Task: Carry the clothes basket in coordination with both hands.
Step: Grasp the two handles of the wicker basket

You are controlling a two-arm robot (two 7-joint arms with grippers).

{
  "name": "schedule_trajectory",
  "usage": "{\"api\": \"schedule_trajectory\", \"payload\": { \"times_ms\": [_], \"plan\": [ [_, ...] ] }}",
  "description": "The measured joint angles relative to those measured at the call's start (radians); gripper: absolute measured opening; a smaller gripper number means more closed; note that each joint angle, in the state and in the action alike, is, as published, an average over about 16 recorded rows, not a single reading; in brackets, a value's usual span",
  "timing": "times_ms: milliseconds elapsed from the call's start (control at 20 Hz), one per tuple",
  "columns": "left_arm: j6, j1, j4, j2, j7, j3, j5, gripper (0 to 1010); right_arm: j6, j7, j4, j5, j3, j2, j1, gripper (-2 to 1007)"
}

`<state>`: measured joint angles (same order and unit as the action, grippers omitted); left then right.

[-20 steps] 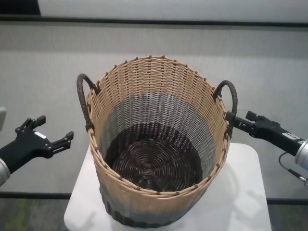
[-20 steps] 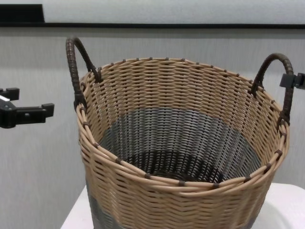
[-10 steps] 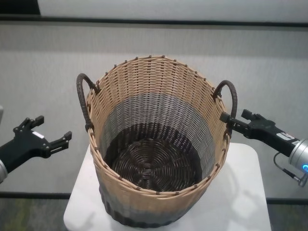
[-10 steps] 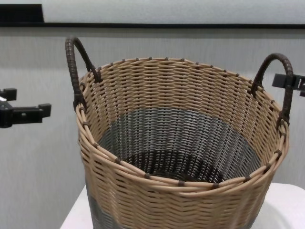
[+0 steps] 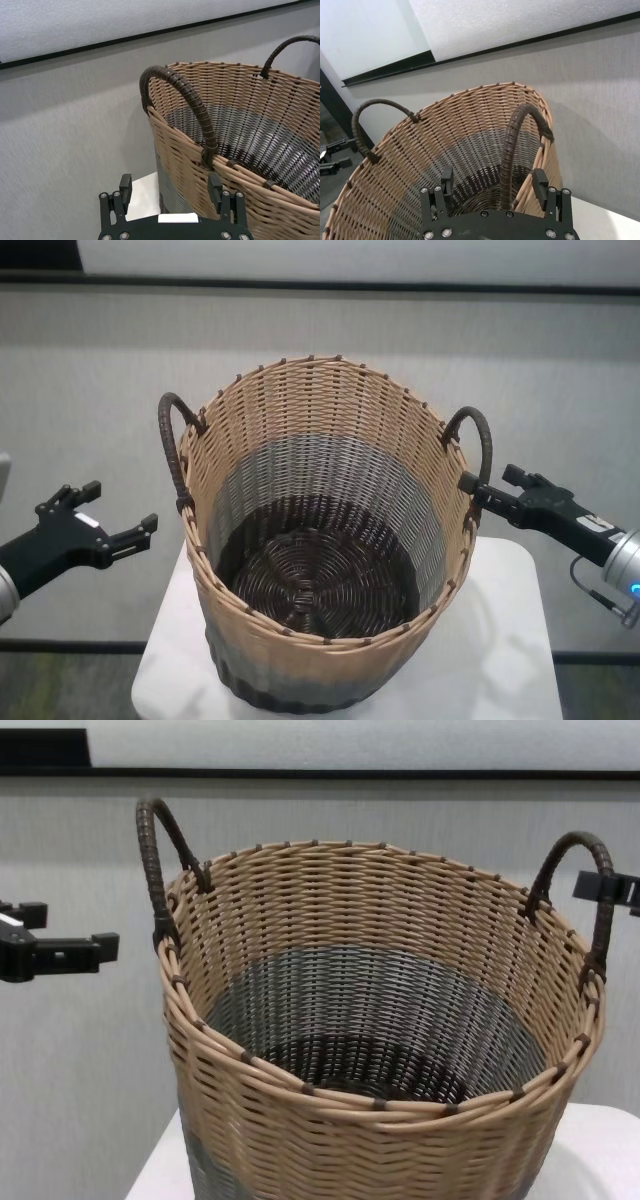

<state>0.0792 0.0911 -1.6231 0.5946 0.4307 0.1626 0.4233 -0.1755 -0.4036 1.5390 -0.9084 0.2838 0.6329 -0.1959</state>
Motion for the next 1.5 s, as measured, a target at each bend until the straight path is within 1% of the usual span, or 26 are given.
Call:
{"api": "schedule_trajectory", "payload": {
  "times_ms": [250,500,750,900,1100,1500],
  "plan": [
    [0.023,0.019,0.0,-0.001,0.012,0.017,0.015,1003,0.02,-0.008,-0.016,-0.009,0.002,0.003,-0.001,1002],
    [0.041,0.052,0.011,-0.008,0.019,0.047,0.023,1003,0.035,-0.017,-0.034,-0.022,0.0,0.004,-0.002,1002],
    [0.051,0.085,0.022,-0.018,0.02,0.077,0.026,1003,0.043,-0.026,-0.048,-0.036,-0.004,0.005,-0.003,1002],
    [0.052,0.096,0.022,-0.021,0.015,0.088,0.027,1003,0.046,-0.031,-0.053,-0.043,-0.005,0.006,-0.003,1002],
    [0.053,0.102,0.015,-0.021,0.003,0.091,0.026,1003,0.049,-0.034,-0.054,-0.05,-0.005,0.01,-0.003,1002],
    [0.052,0.096,-0.003,-0.014,-0.017,0.074,0.027,1003,0.053,-0.033,-0.047,-0.054,-0.002,0.015,-0.001,1002]
  ]
}}
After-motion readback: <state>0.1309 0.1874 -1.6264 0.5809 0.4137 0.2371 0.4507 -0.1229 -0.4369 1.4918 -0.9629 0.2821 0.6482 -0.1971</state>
